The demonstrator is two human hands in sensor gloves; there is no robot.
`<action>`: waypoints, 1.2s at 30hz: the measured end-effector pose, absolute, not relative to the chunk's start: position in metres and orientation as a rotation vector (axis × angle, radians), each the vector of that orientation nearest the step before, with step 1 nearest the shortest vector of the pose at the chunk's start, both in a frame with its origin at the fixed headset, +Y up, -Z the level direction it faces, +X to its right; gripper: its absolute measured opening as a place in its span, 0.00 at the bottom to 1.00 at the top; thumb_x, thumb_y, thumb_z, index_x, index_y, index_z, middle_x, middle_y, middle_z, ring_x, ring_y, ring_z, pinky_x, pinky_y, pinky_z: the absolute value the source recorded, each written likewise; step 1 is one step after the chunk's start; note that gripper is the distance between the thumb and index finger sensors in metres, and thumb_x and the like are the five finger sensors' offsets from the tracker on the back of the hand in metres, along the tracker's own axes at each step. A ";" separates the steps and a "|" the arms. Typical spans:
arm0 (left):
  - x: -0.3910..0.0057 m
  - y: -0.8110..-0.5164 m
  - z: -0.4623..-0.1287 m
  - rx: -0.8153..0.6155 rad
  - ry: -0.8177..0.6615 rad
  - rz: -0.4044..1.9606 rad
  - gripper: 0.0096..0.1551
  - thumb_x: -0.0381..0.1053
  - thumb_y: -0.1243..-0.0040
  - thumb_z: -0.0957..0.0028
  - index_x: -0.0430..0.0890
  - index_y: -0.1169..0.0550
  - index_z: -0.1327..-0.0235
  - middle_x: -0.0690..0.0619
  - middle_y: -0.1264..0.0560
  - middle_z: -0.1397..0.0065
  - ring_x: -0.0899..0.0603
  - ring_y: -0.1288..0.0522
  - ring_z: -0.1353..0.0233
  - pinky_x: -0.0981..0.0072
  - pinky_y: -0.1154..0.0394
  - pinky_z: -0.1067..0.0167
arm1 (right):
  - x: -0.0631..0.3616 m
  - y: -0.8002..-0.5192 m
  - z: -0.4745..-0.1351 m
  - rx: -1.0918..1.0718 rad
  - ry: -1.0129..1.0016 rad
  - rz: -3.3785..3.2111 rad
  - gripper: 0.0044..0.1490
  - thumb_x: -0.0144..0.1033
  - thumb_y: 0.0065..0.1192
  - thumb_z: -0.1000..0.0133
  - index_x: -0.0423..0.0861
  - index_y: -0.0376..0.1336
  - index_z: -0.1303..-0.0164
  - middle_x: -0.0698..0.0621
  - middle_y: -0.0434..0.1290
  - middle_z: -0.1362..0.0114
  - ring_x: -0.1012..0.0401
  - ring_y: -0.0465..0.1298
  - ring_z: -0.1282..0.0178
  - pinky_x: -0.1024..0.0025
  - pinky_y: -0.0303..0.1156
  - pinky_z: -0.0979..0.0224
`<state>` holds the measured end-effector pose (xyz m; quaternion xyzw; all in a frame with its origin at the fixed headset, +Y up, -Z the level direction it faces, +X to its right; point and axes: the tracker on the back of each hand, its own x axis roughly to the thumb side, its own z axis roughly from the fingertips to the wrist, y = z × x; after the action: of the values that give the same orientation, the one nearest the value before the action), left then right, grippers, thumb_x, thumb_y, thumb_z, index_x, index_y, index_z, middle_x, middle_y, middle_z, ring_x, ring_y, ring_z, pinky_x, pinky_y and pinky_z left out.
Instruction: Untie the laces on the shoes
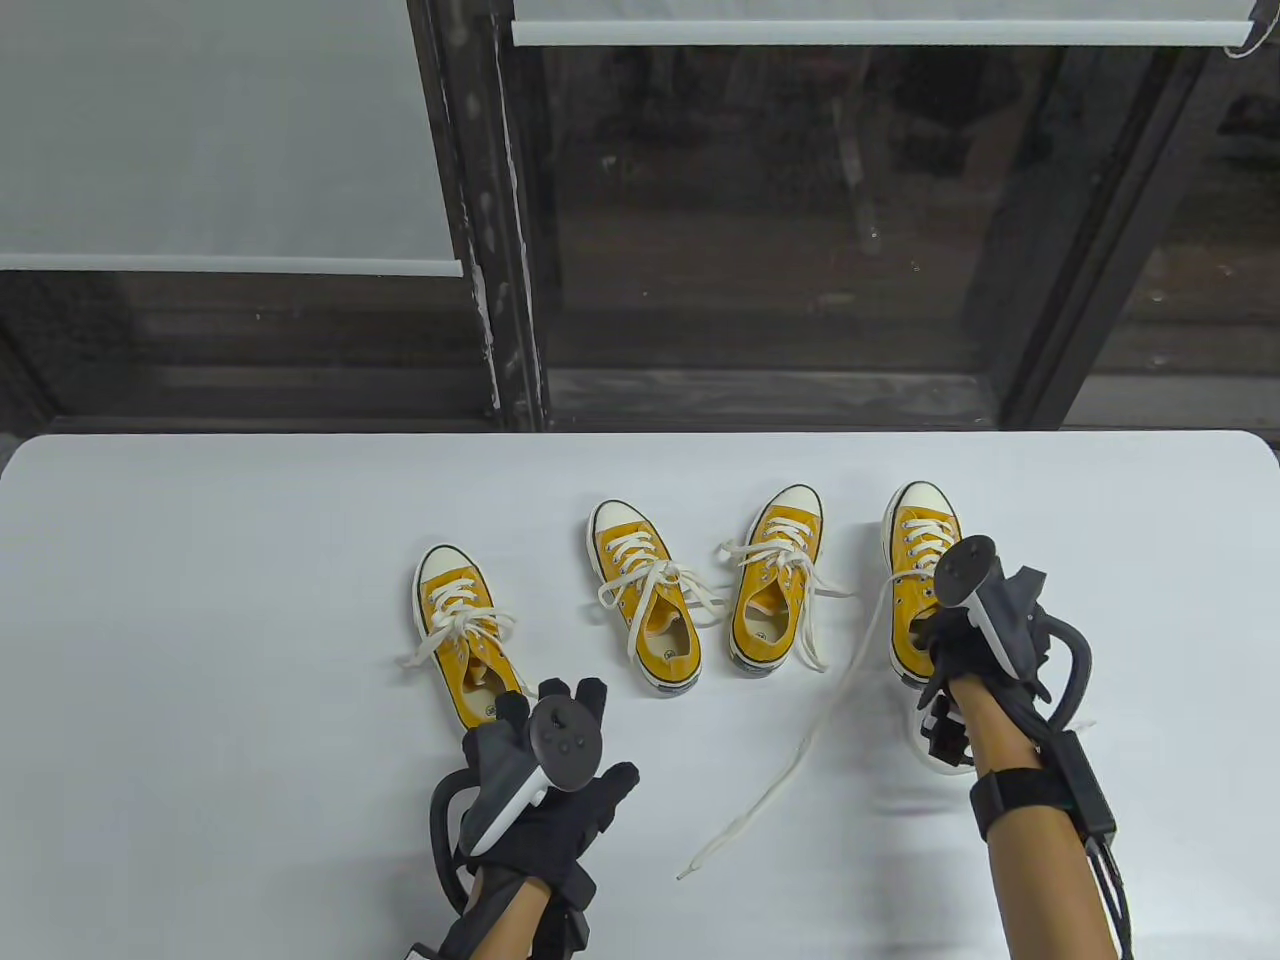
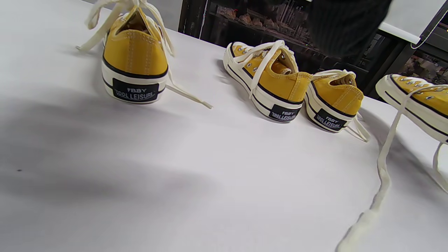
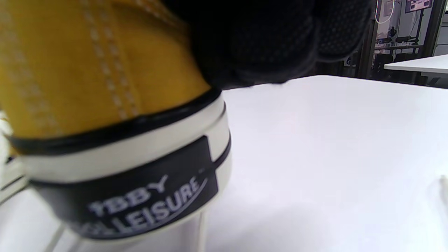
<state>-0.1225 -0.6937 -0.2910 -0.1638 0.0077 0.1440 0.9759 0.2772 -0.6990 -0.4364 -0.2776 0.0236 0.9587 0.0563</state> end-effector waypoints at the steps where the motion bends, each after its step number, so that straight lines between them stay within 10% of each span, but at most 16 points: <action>1: -0.122 -0.694 -0.291 -0.333 0.016 0.288 0.50 0.70 0.42 0.42 0.64 0.53 0.13 0.55 0.58 0.05 0.36 0.65 0.09 0.25 0.64 0.20 | 0.277 -0.703 -0.441 -0.846 0.086 2.913 0.26 0.41 0.55 0.36 0.40 0.69 0.34 0.54 0.79 0.51 0.63 0.82 0.60 0.52 0.71 0.30; 13: -0.122 -0.693 -0.291 -0.342 0.016 0.293 0.50 0.70 0.43 0.42 0.64 0.52 0.13 0.55 0.58 0.05 0.36 0.65 0.09 0.25 0.64 0.20 | 0.278 -0.730 -0.452 -0.785 0.140 3.046 0.27 0.45 0.55 0.36 0.46 0.66 0.29 0.57 0.80 0.46 0.65 0.84 0.53 0.53 0.71 0.29; 17: -0.119 -0.692 -0.290 -0.339 0.002 0.294 0.50 0.70 0.43 0.42 0.63 0.52 0.13 0.54 0.57 0.05 0.36 0.65 0.09 0.25 0.63 0.20 | 0.273 -0.706 -0.447 -0.703 0.242 2.879 0.39 0.46 0.49 0.32 0.48 0.46 0.12 0.41 0.54 0.15 0.45 0.63 0.18 0.42 0.60 0.22; 20: -0.119 -0.693 -0.290 -0.342 -0.002 0.296 0.50 0.70 0.43 0.42 0.63 0.52 0.13 0.54 0.57 0.06 0.35 0.64 0.09 0.25 0.63 0.20 | 0.252 -0.680 -0.446 -0.613 0.124 2.807 0.40 0.43 0.49 0.32 0.49 0.42 0.11 0.42 0.48 0.13 0.41 0.53 0.13 0.40 0.55 0.20; 29: -0.118 -0.690 -0.289 -0.328 -0.023 0.307 0.49 0.70 0.43 0.42 0.62 0.51 0.13 0.54 0.57 0.06 0.35 0.64 0.09 0.25 0.63 0.20 | 0.163 -0.667 -0.460 -0.450 0.397 2.894 0.34 0.54 0.53 0.32 0.48 0.59 0.19 0.56 0.77 0.38 0.62 0.81 0.48 0.60 0.74 0.37; 36: -0.117 -0.692 -0.289 -0.344 -0.035 0.320 0.50 0.69 0.43 0.42 0.62 0.51 0.12 0.54 0.57 0.06 0.35 0.64 0.09 0.25 0.62 0.20 | 0.137 -0.712 -0.480 -0.639 0.617 2.991 0.45 0.63 0.54 0.34 0.43 0.55 0.16 0.53 0.75 0.36 0.61 0.80 0.48 0.60 0.73 0.38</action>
<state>-0.1171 -0.6916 -0.2891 -0.1702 -0.0172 0.1587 0.9724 0.1372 -0.7118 -0.4803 -0.2049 0.1979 0.9585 0.0107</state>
